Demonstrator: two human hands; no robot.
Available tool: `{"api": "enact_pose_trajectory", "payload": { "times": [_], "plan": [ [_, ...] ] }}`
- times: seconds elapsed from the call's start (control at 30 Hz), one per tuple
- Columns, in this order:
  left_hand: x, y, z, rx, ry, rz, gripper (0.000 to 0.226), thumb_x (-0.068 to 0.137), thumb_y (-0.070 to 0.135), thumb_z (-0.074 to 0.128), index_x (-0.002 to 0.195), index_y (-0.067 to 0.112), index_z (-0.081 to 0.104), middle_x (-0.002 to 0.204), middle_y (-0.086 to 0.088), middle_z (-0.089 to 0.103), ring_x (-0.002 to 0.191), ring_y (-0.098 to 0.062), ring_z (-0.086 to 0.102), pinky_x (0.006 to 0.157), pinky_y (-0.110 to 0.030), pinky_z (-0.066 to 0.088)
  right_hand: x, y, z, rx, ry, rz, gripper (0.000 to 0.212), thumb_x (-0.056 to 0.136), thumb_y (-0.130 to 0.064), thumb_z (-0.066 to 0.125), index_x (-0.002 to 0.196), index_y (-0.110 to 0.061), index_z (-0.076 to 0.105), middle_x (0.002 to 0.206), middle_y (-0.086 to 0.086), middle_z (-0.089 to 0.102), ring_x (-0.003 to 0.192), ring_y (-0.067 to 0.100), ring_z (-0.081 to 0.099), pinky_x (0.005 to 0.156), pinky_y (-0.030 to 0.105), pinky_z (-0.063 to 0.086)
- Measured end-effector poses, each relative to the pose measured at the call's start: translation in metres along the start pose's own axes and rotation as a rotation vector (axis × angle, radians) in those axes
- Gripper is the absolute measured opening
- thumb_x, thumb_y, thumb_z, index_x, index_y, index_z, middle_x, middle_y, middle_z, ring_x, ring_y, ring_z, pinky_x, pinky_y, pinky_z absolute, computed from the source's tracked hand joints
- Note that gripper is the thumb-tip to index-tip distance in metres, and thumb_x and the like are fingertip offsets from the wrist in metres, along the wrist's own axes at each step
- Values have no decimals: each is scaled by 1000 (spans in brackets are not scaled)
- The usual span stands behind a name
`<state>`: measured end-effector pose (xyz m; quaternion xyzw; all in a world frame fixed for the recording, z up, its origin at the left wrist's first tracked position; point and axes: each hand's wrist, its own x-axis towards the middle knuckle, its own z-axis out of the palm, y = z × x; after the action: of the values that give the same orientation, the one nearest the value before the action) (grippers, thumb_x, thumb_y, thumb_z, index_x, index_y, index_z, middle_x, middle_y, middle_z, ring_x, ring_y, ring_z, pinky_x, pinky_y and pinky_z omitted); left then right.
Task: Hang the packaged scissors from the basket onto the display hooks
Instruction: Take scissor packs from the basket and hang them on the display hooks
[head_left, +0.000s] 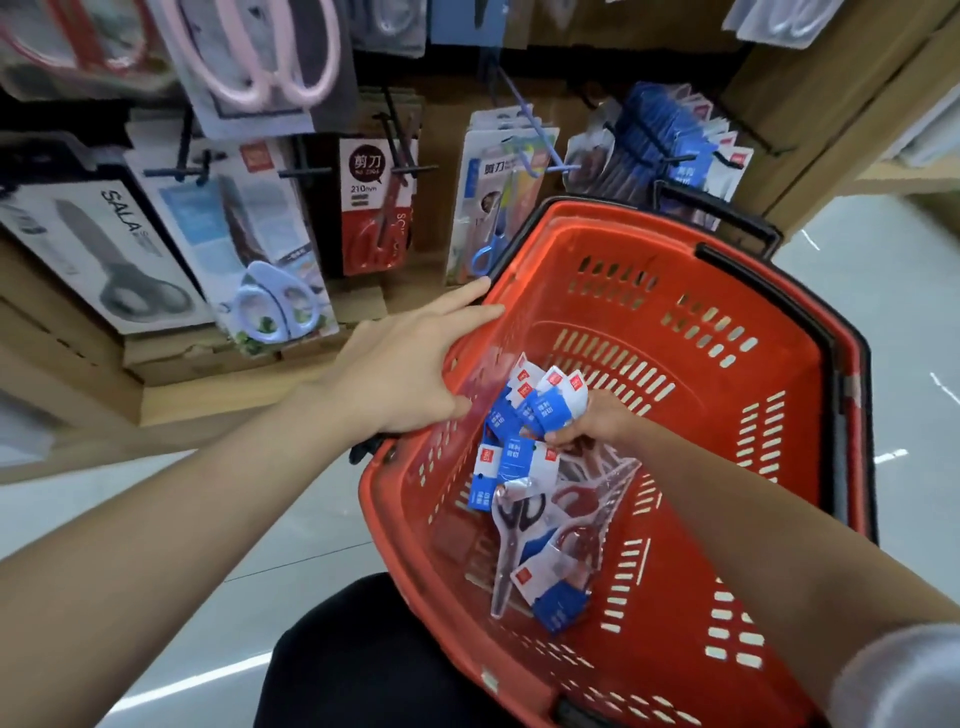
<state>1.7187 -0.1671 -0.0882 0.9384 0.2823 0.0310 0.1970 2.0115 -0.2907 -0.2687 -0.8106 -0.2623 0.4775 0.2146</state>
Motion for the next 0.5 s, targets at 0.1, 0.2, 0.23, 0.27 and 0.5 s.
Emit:
{"api": "enact_pose_trajectory", "payload": {
  "times": [0.1,0.2,0.23,0.27,0.5],
  "plan": [
    [0,2,1,-11,3,-5,101,77,41,81,157,55,22,164,39,0,129,-11,57,88,-40,54,-8,-5,-11,76,80,-19,47,60,-7,98,102,-5,78,94,6,80,82,17,74,64,23,55],
    [-1,2,2,-27,3,-3,100,77,41,81,157,55,23,165,38,1,129,-10,56,83,-36,52,-20,-22,-26,250,124,-67,55,53,-11,98,103,-4,78,92,9,80,75,17,76,69,31,58],
    [-1,2,2,-27,2,-3,100,77,42,81,157,54,23,165,38,1,130,-10,56,84,-36,51,-25,-32,-31,298,133,-101,52,55,-10,97,104,-5,78,91,8,80,74,16,76,71,31,57],
    [-2,3,3,-28,1,-1,99,77,43,80,157,54,23,165,38,1,131,-10,55,86,-36,52,-29,-42,-36,332,153,-136,46,61,-8,95,103,-8,78,90,4,80,75,14,74,72,30,56],
    [-5,2,8,-116,-17,1,99,75,41,80,157,54,25,163,42,0,134,-10,54,94,-46,55,-80,-84,-64,422,108,-331,36,72,-1,87,105,-13,77,105,3,80,98,19,75,95,35,58]
  ]
}}
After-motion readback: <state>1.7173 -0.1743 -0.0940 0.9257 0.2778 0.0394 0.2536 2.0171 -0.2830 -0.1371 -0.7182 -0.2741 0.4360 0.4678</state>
